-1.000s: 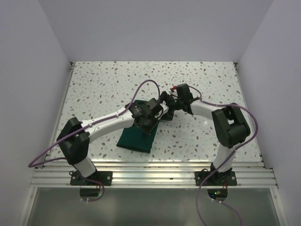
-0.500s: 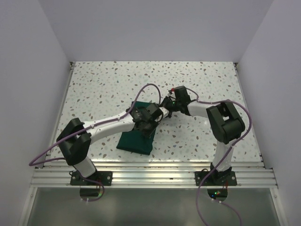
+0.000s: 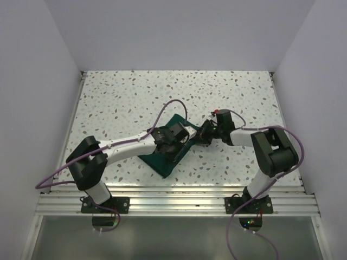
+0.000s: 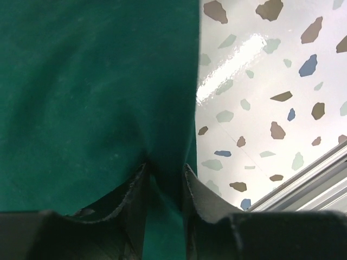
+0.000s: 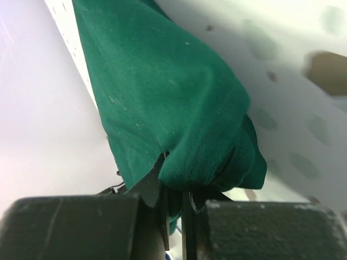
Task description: Prepare the surgical pack
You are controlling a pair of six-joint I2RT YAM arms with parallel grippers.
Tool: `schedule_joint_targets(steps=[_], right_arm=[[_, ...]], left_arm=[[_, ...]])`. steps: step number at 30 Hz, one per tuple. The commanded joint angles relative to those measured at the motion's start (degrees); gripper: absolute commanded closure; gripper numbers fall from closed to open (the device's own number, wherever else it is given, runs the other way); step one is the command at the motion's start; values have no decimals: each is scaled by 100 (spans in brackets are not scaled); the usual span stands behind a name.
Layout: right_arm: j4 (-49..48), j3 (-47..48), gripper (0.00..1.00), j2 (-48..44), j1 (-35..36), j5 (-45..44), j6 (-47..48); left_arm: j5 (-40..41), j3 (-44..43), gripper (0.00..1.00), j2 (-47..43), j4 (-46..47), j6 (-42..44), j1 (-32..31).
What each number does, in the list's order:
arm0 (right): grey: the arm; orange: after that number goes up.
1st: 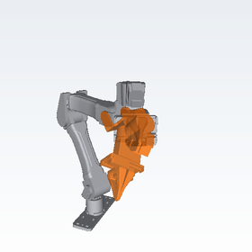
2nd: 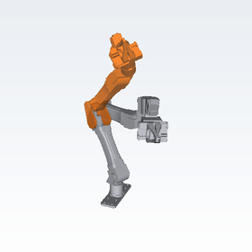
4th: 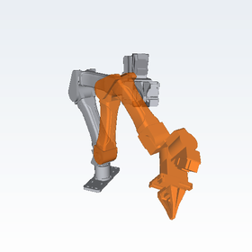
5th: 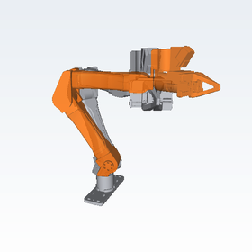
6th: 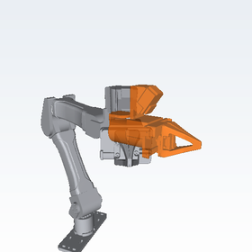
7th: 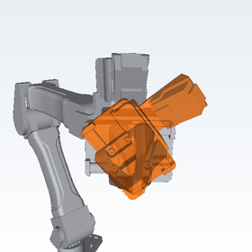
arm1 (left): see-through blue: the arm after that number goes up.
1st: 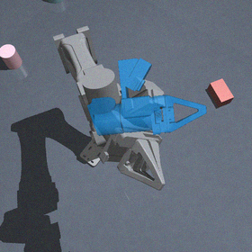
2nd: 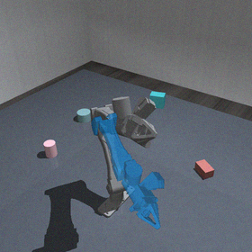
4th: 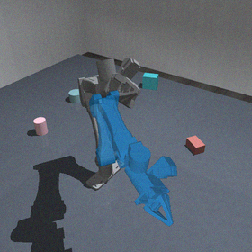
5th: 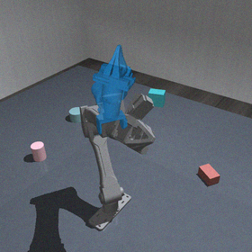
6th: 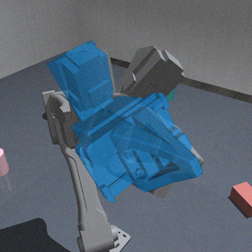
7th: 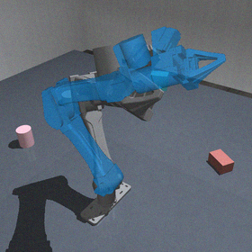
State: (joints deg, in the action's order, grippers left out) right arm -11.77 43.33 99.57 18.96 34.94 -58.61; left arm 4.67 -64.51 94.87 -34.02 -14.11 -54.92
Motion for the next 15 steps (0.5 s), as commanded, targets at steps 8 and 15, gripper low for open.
schedule_joint_targets(steps=[8,15], right_arm=[[261,-1581,100,-1580,-367,-928,420],[1685,-1557,41,-2679,-367,-717,929]], left_arm=[[-595,-211,60,-1075,-176,-408,543],[-1521,676,56,-1566,254,-435,535]])
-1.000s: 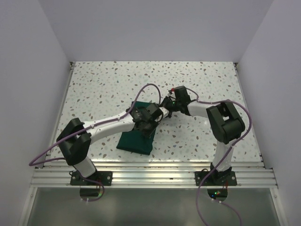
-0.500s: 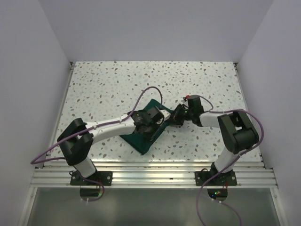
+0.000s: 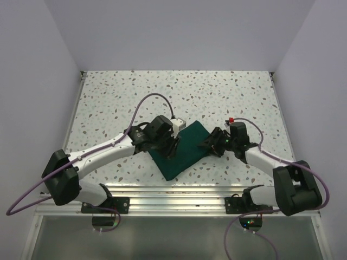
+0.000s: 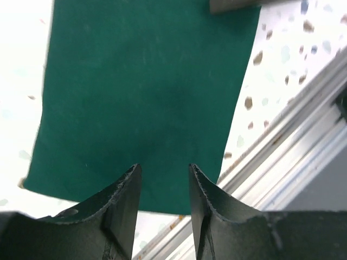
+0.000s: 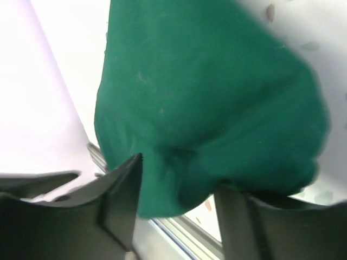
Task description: Prepare the surgical pack
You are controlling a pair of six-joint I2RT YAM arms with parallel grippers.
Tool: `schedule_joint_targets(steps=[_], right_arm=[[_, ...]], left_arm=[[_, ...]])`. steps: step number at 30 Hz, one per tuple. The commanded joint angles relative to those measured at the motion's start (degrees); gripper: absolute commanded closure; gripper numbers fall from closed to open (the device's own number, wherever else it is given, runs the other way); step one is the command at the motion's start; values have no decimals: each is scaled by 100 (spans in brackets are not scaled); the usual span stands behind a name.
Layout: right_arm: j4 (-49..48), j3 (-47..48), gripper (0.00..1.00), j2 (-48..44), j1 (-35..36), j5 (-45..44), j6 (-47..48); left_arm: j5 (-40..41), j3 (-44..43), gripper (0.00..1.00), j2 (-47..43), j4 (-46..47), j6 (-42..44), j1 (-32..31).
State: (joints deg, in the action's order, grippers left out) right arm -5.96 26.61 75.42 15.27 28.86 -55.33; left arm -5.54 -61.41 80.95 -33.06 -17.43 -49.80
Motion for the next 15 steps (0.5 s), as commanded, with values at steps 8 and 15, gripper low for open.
schedule_joint_targets(steps=[8,15], right_arm=[[2849,494,30,-808,11,243,848],[4295,1563,37,-1372,-50,-56,1428]], left_arm=[[-1097,402,60,-194,431,-6,-284],[-1652,340,77,166,933,56,-381]])
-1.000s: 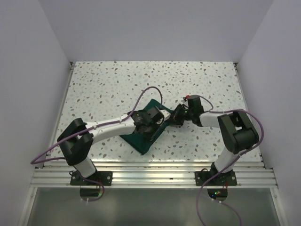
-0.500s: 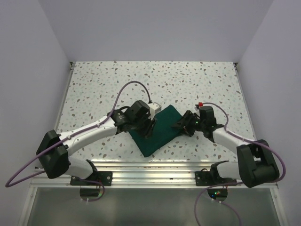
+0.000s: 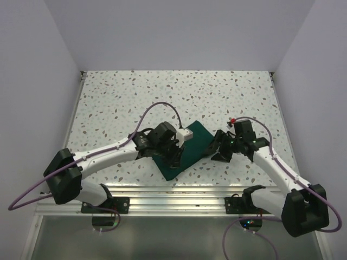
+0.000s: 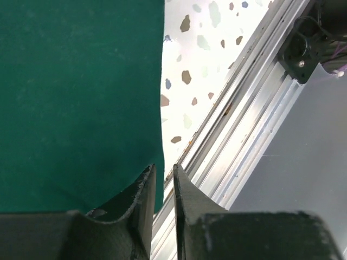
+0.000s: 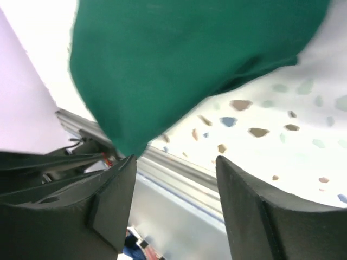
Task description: Prepare the surgical pack
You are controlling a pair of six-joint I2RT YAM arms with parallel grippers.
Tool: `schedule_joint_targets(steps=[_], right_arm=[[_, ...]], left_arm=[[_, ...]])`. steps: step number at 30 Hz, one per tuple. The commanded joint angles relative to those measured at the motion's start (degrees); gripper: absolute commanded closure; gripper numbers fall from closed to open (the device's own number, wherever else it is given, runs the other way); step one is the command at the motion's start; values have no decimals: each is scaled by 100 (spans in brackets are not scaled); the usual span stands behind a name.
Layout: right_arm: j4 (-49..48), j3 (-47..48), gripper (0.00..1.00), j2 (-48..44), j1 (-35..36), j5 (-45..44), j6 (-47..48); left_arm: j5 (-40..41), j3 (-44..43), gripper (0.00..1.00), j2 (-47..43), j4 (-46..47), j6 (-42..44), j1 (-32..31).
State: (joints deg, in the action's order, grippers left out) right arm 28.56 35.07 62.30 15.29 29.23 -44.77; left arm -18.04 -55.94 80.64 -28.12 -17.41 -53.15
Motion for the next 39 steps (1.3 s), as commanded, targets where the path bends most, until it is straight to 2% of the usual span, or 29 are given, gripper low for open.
schedule_joint_targets(steps=[1,5,6,7,8,12,15,21,25,29,35,39], right_arm=[[871,895,40,96,-70,-93,408],[513,1686,55,843,-105,143,619],[476,1922,66,1062,-114,292,706],[467,2038,72,1561,-123,450,759],[345,2117,84,1713,-131,547,838],[177,1926,98,2014,-175,636,979],[-60,1330,99,1979,-193,610,1023],[-579,678,100,2224,-255,557,1059],[-860,501,100,2392,-263,531,980],[-1202,317,100,2453,-246,390,813],[-1528,587,100,2918,-114,311,655],[-925,1150,100,2823,-26,337,820]], left_arm=[[-445,-206,79,259,465,62,-64],[-639,-84,85,610,483,132,-108],[-630,-5,87,654,474,133,-117],[-639,48,88,681,483,115,-126],[-630,101,90,742,500,98,-117],[-631,478,96,891,492,-17,-117],[-481,680,100,1050,412,-201,-108],[-120,830,100,1349,219,-395,128],[-33,735,100,1489,71,-281,602],[406,339,100,1559,-272,-52,1060],[521,-407,100,1911,-536,290,1789],[443,-558,98,1982,-703,501,2053]])
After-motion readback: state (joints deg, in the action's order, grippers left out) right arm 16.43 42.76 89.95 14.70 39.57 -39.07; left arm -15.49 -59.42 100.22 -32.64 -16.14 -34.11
